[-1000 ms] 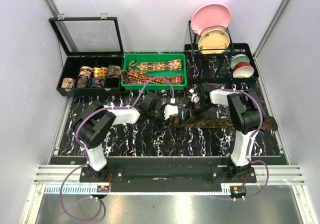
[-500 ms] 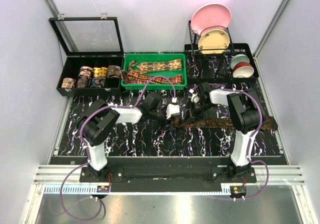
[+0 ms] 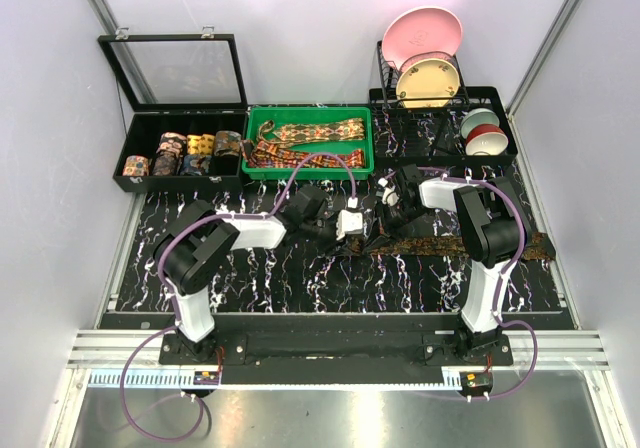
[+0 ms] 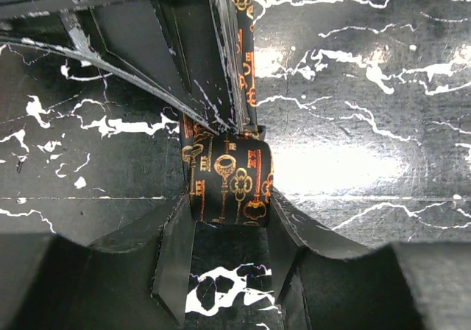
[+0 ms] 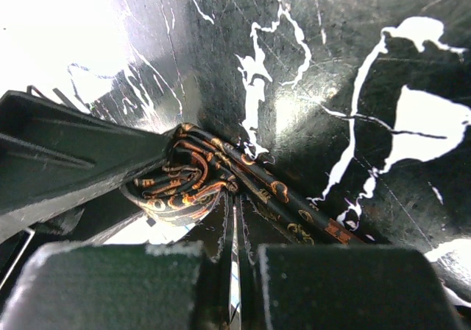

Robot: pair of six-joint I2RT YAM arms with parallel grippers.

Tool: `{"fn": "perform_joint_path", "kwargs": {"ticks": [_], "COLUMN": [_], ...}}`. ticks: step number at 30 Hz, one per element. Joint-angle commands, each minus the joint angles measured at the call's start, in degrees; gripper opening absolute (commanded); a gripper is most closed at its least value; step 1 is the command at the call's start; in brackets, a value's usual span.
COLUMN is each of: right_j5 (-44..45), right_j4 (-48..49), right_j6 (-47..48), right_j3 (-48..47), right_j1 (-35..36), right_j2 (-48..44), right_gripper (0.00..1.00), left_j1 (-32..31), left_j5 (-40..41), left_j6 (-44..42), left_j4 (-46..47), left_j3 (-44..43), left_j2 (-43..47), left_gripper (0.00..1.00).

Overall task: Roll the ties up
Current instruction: Roll the tie at the center of the board.

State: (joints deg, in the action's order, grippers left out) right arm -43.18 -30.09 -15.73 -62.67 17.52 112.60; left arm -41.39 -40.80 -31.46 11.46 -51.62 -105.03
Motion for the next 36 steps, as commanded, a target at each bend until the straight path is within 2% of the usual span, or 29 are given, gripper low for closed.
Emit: {"fn": "perform_joint_path", "kwargs": {"ticks": [1,6,18,23,27,28,36], "right_j5": [4.9,4.5,3.3,1.4,-0.9,-1.8,-3.0], "right_j4": [0.6,0.7,1.4,1.5,2.6,2.6,2.7], "right_j6": [0.6,0.1,-0.4,-0.9,-1.7,-1.8,-2.6], "right_j3": [-0.9,-0.6,-0.5,-0.7,-0.2,-0.1,0.7], "right_j1": [0.3,0.3,0.3,0.3,0.3,0.2,0.3], "right_j2": [1.6,2.7,2.5,2.1,-1.2,-1.6,-2.5], "right_gripper": [0.00,0.00,0.00,0.00,0.00,0.00,0.00], "left_j1": [-1.9,-4.0,-5.5,-5.5,-6.4,-6.9,-7.7], "left_j5": [0.1,3.0,5.8,9.9,16.3,20.0,26.3], "left_j6": [4.4,9.9,12.0,9.6,5.5,4.7,1.8], "left_j4": [3.3,4.3,3.9,-1.3,-8.1,-11.3,-19.5], "left_j3": [0.7,-1.9,-6.7,-6.4,-6.7,-7.4,-10.3], "left_j2": [4.6,2.9,-5.9,-7.2,-8.2,-8.5,-13.2], "left_gripper": [0.42,0.43,0.42,0.35,0.36,0.36,0.37]}}
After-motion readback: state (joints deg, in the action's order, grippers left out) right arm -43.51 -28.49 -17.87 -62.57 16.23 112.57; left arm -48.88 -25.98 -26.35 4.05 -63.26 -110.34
